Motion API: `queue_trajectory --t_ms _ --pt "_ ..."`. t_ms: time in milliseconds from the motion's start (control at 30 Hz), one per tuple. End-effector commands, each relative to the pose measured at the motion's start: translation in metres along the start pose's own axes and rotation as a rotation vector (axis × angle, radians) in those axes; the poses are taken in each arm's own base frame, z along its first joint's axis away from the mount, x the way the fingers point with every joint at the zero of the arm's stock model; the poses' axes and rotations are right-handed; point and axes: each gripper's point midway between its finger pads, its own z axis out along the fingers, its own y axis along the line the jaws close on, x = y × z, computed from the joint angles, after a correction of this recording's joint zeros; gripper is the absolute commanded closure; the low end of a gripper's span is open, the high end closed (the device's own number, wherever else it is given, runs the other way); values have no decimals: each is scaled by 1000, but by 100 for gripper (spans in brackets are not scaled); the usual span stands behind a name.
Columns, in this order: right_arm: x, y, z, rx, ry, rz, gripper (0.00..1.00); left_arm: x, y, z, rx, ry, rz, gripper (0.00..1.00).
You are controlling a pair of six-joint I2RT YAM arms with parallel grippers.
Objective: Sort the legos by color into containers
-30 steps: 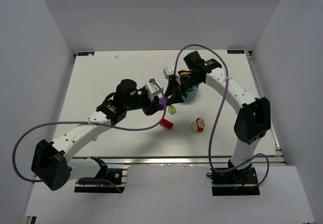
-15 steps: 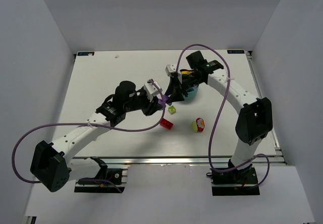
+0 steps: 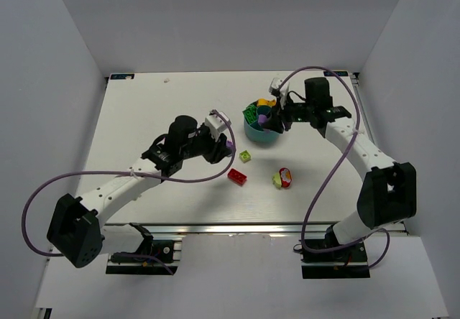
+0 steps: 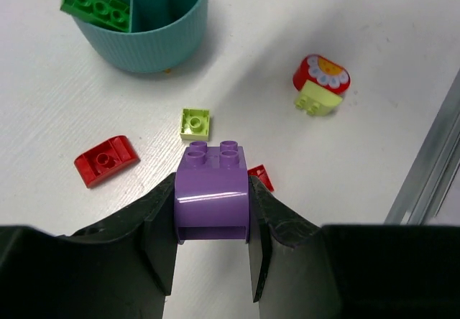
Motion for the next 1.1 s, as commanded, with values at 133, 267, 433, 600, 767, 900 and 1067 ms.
queue_trajectory --t_ms 133,267,433,600,767,900,1067 --pt "-16 -78 -25 473 -101 46 100 -50 15 13 -82 -93 -184 100" --pt "-6 -100 -25 556 -98 75 100 -53 13 17 -65 -104 -211 100" --pt "4 -116 -26 572 -105 111 100 -60 12 12 -71 -137 -235 100" --pt "20 -123 -19 535 -88 132 99 -59 10 8 -76 -151 -259 100" --pt "30 -122 -14 482 -82 132 91 -59 9 7 -74 -153 -265 100" --pt "33 -120 -8 436 -85 142 87 -60 9 7 -71 -152 -263 100" --pt "36 -121 1 407 -97 161 79 -63 9 8 -66 -156 -263 100"
